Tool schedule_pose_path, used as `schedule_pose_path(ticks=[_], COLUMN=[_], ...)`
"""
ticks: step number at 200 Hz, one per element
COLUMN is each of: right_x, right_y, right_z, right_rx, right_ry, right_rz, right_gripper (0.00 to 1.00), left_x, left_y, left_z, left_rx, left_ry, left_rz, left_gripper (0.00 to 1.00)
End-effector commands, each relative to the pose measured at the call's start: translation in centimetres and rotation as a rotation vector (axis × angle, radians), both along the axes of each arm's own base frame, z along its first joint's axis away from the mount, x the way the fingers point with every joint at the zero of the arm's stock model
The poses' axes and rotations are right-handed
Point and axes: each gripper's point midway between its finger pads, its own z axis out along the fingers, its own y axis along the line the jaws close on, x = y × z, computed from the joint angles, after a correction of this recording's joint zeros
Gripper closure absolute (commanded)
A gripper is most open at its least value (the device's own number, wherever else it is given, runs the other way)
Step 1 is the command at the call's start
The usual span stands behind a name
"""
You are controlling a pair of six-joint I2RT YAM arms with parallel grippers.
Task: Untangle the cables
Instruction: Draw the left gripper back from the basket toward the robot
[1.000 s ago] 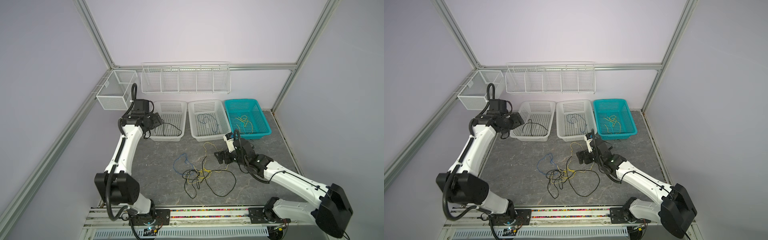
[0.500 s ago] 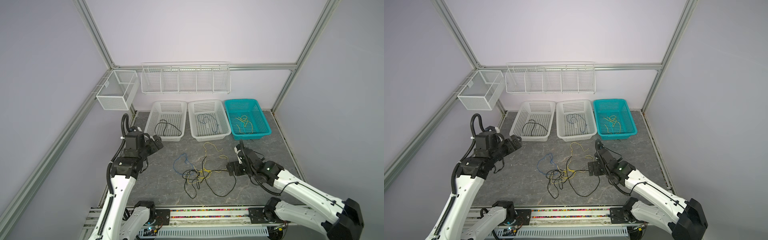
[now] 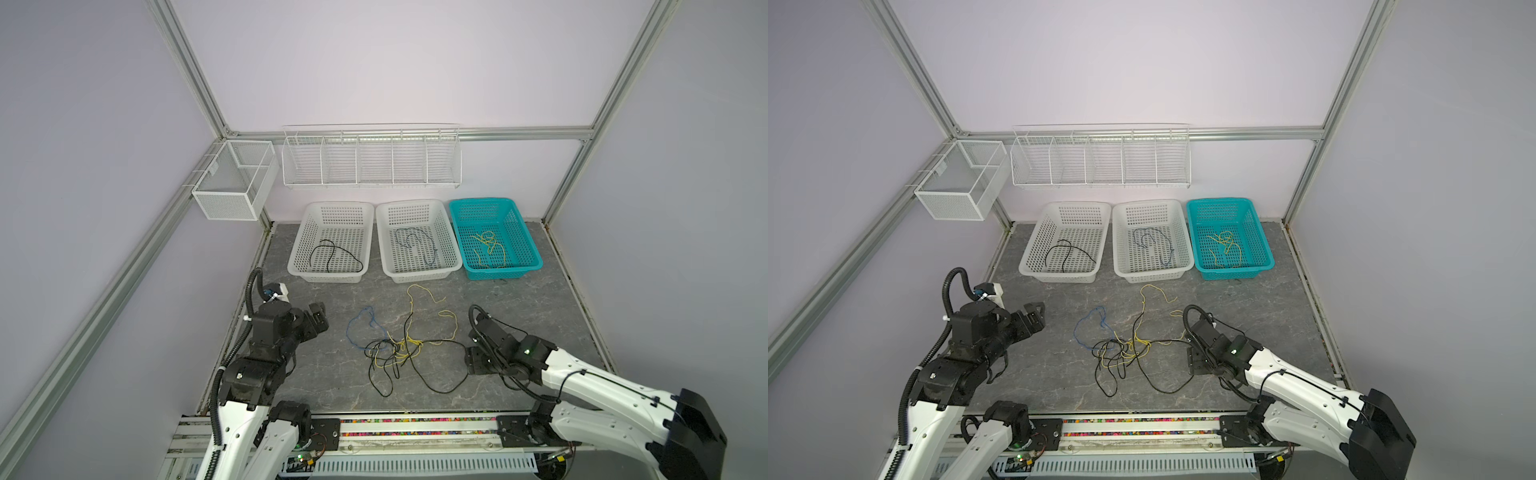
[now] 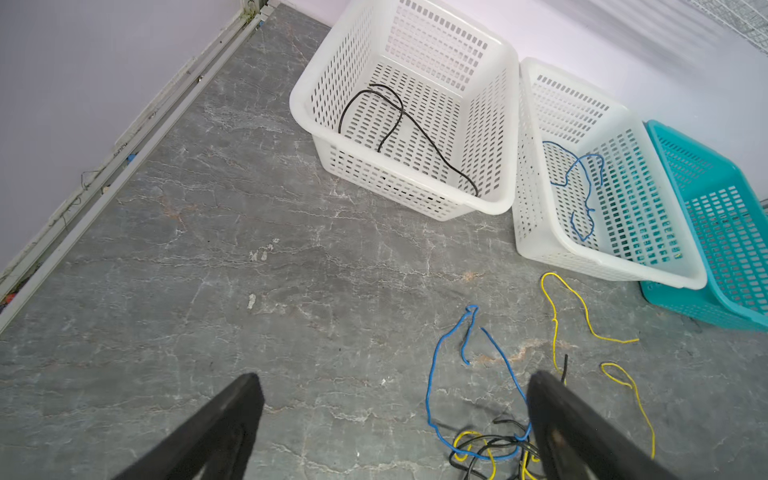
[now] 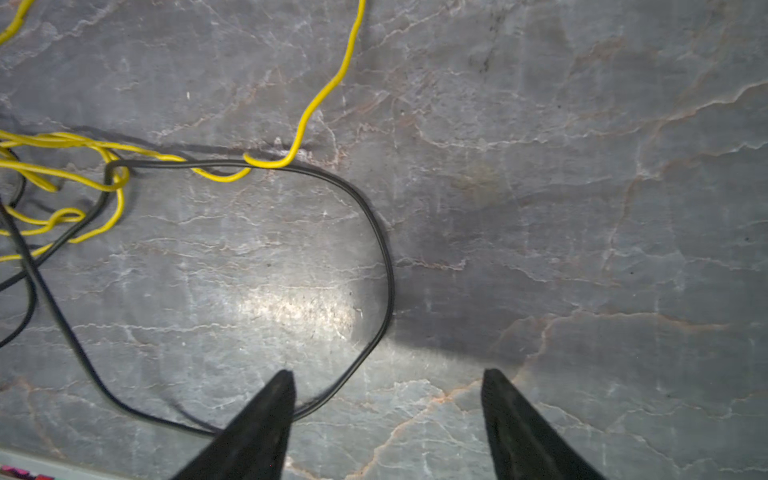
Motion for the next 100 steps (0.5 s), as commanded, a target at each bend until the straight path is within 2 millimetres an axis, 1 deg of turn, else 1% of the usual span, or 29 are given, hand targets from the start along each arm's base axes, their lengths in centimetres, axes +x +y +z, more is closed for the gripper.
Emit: schedule_pose_path(ticks=[1,14,27,51,70,84,100], right_x=[-0.4,-0.5,-0.6,-0.5,-0.3,-0.1,0.0], right_y=[-0.2,0.0,0.0,0.1,-0.1,-0.3,0.0], right_z=[-1.0,-1.5,-2.1,-3.1,-3.5,-3.8,-4.1], right_rx=[-0.010,-0.024,-0.046,-0.075,-0.108,-0.132,-0.136], right_ry=[0.024,0.043,0.057,0.079,0.083,0.082,0.085], right_rz=[-0.039,-0.041,-0.043,-0.046,-0.046,-0.047,-0.042], right_gripper=[0.33,0.38,0.39,0.45,0.47,0.51,0.55], left_x=[0.1,0.0,0.0,-0.1,-0.2,-0.2,-0.2], left_y=[-0.1,-0.4,-0.6,-0.6,-0.6,-0.7,-0.7], left_z=[1.3,1.2,1.1,1.3,1.5,1.5,1.4], left_rx=[-0.006,0.004,0.004,0.002,0.001,0.000,0.001], left_ry=[-0.073,-0.071,-0.067,-0.077,-0.090,-0.094,-0.092], left_rz=[0.001,-0.015,-0.025,-0.029,-0.031,-0.036,-0.036], left_gripper=[0.00,0.00,0.00,0.00,0.00,0.00,0.00])
